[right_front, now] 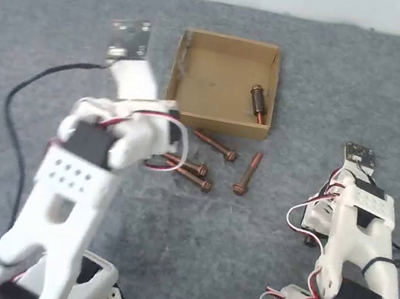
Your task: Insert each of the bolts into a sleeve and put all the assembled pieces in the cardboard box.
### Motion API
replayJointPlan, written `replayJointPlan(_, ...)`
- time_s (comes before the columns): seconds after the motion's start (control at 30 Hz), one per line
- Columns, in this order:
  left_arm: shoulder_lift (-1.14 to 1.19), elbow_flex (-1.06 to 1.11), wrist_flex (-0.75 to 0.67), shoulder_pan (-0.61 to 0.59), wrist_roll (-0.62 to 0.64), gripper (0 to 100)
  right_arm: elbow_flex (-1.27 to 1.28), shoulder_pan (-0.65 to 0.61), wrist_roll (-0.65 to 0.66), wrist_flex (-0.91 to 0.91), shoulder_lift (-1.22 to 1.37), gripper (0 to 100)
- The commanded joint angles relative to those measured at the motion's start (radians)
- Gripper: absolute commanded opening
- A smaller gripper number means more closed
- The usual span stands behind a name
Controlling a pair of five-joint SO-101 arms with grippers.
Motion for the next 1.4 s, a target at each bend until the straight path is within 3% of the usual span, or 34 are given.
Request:
replayJointPlan(0.0, 0.086, -0.047, -0.109, 0.069, 0.025, 1, -0.003, 0.01, 0.009, -0.018, -0.056, 0.7)
replayJointPlan(0.1, 0.17, -0.047, -0.169, 0.141, 0.029, 1, -0.003, 0.01, 0.009, -0.018, -0.056, 0.7)
replayJointPlan(0.4, 0.419, -0.045, -0.385, 0.265, 0.295, 9, -0.003, 0.012, 0.009, -0.018, -0.056, 0.7)
replayJointPlan(0.9, 0.726, -0.053, -0.554, 0.328, 0.298, 11, -0.003, 0.012, 0.015, -0.019, -0.056, 0.7)
replayJointPlan(1.23, 0.872, -0.209, -0.364, 0.344, 0.292, 11, -0.003, 0.012, 0.015, -0.018, -0.056, 0.7)
replayJointPlan(1.37, 0.885, -0.242, -0.285, 0.391, 0.167, 11, -0.003, 0.01, 0.015, -0.018, -0.056, 0.7)
